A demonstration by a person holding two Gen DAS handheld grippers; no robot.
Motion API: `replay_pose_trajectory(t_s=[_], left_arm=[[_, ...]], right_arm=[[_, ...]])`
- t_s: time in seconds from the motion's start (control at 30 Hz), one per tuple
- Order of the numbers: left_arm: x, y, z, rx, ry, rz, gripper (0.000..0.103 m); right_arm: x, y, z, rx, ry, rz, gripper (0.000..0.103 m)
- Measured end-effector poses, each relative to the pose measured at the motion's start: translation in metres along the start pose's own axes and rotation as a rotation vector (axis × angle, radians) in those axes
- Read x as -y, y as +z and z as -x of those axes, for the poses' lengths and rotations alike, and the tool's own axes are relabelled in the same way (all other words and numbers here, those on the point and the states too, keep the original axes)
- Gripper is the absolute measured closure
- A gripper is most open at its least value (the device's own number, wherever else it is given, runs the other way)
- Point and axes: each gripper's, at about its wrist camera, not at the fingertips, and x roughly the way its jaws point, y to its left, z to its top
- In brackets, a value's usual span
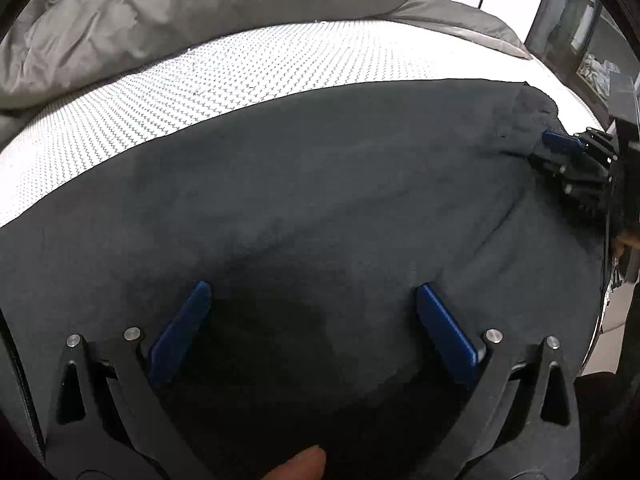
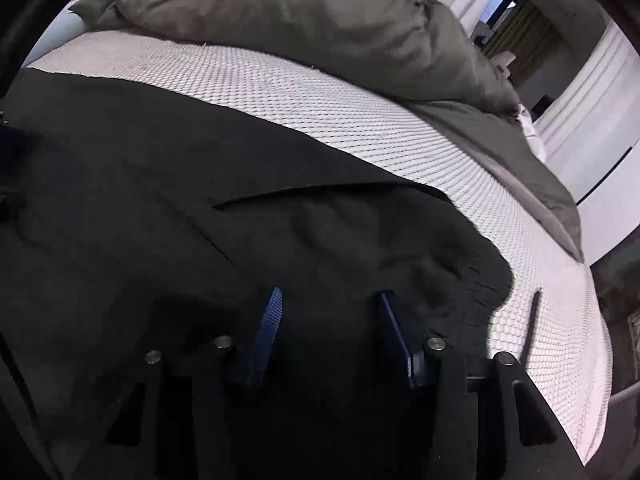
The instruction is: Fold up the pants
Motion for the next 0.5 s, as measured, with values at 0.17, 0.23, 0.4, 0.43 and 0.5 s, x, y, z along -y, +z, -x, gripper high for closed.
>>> replay_pose_trajectory(t_s=[0.17, 0.23, 0.4, 0.43, 0.5], left_arm=[[-0.006, -0.002, -0.004, 0.01, -0.012, -0.009, 0.001], [-0.013, 0.001, -0.008, 0.007, -0.018, -0.003, 0.001], [-0.015, 0.004, -0.011, 0.004, -0.009, -0.007, 0.001], [-0.016, 0.004, -0.011, 0.007, -0.014, -0.005, 0.001], [-0.018, 0.005, -0.013, 0.01, -0.02, -0.002, 0.001]], right_arm=[[0.016, -0.008, 0.007, -0.007, 0.021, -0.054, 0.075], [0.009, -0.003, 0.017, 0.014, -0.003, -0.062, 0.074], [0.003, 0.036, 0.025, 0.106, 0.037, -0.172, 0.043], [0.0, 0.041, 0.02, 0.088, 0.022, -0.164, 0.043], [-0.009, 0.046, -0.01, -0.029, -0.155, -0.089, 0.043]])
